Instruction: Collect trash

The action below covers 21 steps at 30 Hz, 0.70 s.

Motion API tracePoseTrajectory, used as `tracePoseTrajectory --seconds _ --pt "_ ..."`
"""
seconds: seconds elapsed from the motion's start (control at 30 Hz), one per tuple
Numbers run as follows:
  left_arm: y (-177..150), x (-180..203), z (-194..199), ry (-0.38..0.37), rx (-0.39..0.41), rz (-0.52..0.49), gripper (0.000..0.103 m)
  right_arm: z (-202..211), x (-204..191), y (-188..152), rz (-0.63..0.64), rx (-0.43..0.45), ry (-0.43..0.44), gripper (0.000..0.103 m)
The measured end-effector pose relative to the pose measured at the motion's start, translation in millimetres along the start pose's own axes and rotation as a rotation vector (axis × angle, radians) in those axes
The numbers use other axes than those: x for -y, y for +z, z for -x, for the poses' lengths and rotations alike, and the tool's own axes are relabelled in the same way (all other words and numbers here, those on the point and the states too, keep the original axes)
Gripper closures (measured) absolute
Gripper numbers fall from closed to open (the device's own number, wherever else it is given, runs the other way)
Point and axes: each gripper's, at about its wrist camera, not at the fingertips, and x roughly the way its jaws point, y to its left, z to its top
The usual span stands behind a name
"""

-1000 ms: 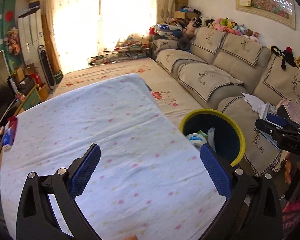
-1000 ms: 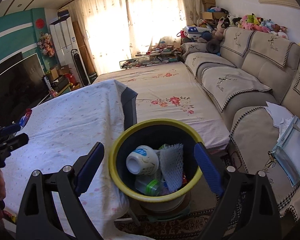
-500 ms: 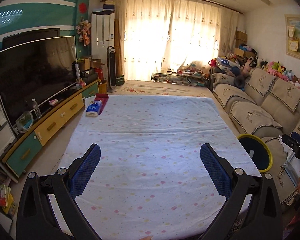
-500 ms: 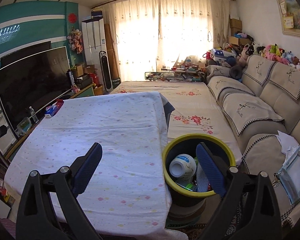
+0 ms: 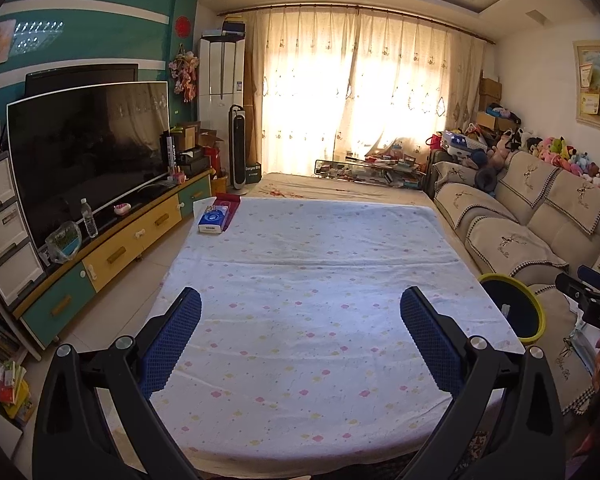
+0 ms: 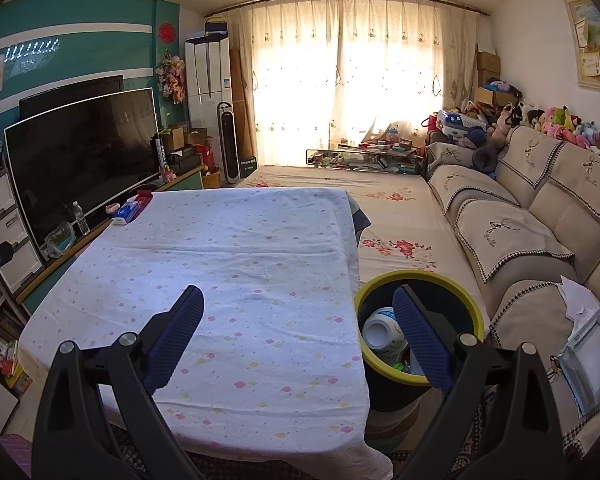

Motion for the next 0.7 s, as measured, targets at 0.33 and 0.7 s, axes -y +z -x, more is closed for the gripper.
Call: tracePoseTrajectory --seconds 0.33,0.7 --pt "5.9 7.0 -7.7 0.01 -0.01 -0.009 0.005 -9.0 4.9 1.4 -0.016 -0.01 0.009 0.012" --pt "7.2 12.6 -11.9 0.008 -0.015 -0.021 0.005 -12.4 9.6 1.4 -0.023 -0.014 0.013 0.012"
